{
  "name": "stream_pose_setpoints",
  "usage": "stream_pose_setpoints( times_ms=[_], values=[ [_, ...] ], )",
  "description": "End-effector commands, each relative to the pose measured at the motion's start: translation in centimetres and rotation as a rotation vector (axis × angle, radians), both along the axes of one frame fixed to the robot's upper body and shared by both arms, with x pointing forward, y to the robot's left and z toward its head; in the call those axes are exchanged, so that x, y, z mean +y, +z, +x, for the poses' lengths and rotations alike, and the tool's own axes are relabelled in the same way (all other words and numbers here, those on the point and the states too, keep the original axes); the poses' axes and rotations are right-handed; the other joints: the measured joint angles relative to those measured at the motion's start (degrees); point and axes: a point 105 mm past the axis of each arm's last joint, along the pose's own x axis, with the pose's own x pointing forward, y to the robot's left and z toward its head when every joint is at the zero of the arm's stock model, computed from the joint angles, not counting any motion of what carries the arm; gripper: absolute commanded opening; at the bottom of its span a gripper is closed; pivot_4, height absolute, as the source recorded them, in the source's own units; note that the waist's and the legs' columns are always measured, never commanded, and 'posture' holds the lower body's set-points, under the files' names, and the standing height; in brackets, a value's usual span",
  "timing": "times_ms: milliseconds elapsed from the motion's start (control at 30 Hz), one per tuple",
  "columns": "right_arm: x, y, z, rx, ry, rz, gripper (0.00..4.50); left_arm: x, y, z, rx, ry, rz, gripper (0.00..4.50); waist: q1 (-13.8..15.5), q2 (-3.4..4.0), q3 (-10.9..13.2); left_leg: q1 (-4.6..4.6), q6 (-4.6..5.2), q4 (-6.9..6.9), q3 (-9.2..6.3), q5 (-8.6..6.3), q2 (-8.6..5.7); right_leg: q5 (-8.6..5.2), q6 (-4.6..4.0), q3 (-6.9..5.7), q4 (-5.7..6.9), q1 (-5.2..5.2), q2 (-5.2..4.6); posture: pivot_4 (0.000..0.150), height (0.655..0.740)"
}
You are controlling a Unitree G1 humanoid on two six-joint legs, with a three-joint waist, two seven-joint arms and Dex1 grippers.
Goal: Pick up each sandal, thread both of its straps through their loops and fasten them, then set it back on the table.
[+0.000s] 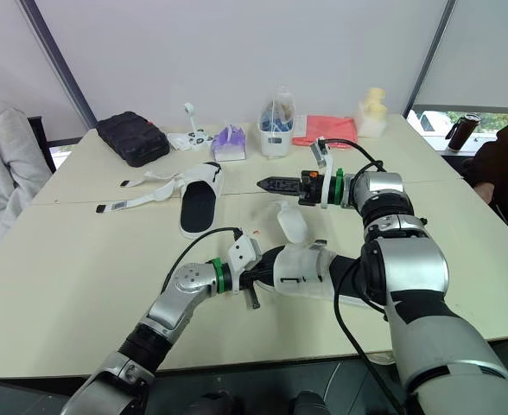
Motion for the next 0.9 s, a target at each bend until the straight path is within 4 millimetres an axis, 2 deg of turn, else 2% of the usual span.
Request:
stream_pose_setpoints(
  times_ms=[33, 133, 267, 367, 500, 667, 900],
  values=[
    [0.4, 1.4, 0.1, -0.062, 0.018, -0.001, 3.07, 0.6, -2.4, -0.1, 0.085, 0.031, 0.055, 0.00, 0.02, 0.00, 0.00, 0.00, 0.00, 0.00, 0.00, 0.00, 0.00, 0.00, 0.00, 0.00, 0.00, 0.00, 0.00, 0.150, 0.7400],
    [0.1, 1.3, 0.3, -0.079, 0.006, -0.026, 1.55, 0.6, -2.5, -0.1, 0.087, 0.033, 0.053, 0.00, 0.06, 0.00, 0.00, 0.00, 0.00, 0.01, 0.00, 0.00, -0.01, 0.00, 0.00, 0.00, 0.00, 0.01, 0.00, 0.150, 0.7400],
    [-1.3, 1.8, 1.3, -0.152, -0.089, -0.101, 1.55, 0.6, -2.5, -0.2, 0.088, 0.033, 0.052, 0.00, 0.10, 0.00, 0.00, 0.00, -0.01, 0.01, 0.00, 0.00, -0.01, 0.00, 0.00, 0.00, 0.01, 0.01, 0.00, 0.150, 0.7400],
    [-3.7, 1.7, 1.3, -0.210, -0.108, -0.239, 2.50, 0.8, -2.5, -0.2, 0.087, 0.039, 0.053, 0.00, 0.25, 0.00, 0.00, 0.00, -0.01, 0.01, 0.00, 0.01, -0.03, 0.00, 0.00, 0.00, 0.01, 0.01, -0.01, 0.150, 0.7400],
    [-5.8, 1.1, 0.7, -0.191, -0.104, -0.296, 4.41, 1.0, -2.6, -0.3, 0.090, 0.044, 0.052, 0.00, -0.03, 0.00, 0.00, 0.00, -0.01, 0.00, 0.03, 0.01, -0.03, 0.00, 0.00, 0.00, 0.00, 0.00, -0.02, 0.150, 0.7400],
    [-7.6, -0.6, -0.6, -0.124, -0.074, -0.308, 4.41, 0.9, -2.7, -0.3, 0.091, 0.035, 0.054, 0.00, -0.22, 0.05, -0.03, 0.01, -0.01, 0.01, 0.04, 0.01, 0.01, 0.00, 0.00, 0.00, 0.01, 0.02, 0.02, 0.150, 0.7400],
    [-7.0, -2.5, -1.4, -0.043, -0.028, -0.274, 4.41, 0.6, -2.6, -0.3, 0.091, 0.021, 0.058, 0.00, -0.07, 0.06, -0.04, 0.01, -0.02, 0.03, 0.04, 0.01, 0.00, 0.00, 0.00, 0.00, 0.02, 0.02, 0.00, 0.150, 0.7400]
  ],
)
